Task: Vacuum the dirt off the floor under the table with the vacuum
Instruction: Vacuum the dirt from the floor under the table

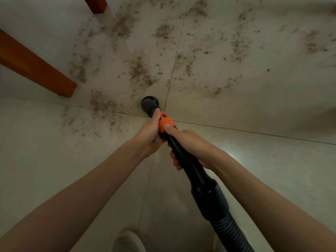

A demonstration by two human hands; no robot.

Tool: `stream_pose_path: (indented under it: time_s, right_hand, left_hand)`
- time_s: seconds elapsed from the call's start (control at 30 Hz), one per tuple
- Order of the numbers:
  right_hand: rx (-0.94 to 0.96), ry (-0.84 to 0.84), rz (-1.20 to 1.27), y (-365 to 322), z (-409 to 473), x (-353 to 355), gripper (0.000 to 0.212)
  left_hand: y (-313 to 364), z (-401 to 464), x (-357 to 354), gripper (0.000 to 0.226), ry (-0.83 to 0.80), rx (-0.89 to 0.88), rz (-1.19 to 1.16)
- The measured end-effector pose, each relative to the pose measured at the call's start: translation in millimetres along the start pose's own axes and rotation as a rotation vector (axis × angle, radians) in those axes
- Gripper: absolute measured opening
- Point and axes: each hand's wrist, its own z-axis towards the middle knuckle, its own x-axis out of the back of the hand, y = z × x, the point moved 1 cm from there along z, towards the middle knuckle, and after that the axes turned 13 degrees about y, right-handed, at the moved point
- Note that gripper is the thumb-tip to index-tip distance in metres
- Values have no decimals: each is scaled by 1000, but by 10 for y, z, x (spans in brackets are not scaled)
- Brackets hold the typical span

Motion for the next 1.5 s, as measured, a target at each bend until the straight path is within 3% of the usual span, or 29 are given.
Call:
stream_pose_path:
  time_s: [0.33, 0.67, 0.9, 1.07, 1.27, 1.5]
  right_hand:
    - [-28, 32, -145, 202, -237, -79, 47]
    - [-37, 48, -83, 343, -327, 20, 50]
    - [-30, 129, -71, 383, -369, 130, 47]
    - [-42, 72, -113, 351, -355, 58, 47]
    - [-18, -28, -210, 243, -312, -267, 46]
    - [22, -46, -309, 142, -224, -623, 50]
  left_hand:
    - [-336, -215, 281, 42, -24, 82, 124]
    - [-402, -328, 243, 32, -59, 86, 129]
    - [-421, -389, 76, 44, -61, 76, 146]
    - [-457, -348, 233, 60, 43, -1, 388]
    - [-465, -324, 595, 31, 57, 64, 198]
    - [-380, -251, 822, 35, 132, 83, -65]
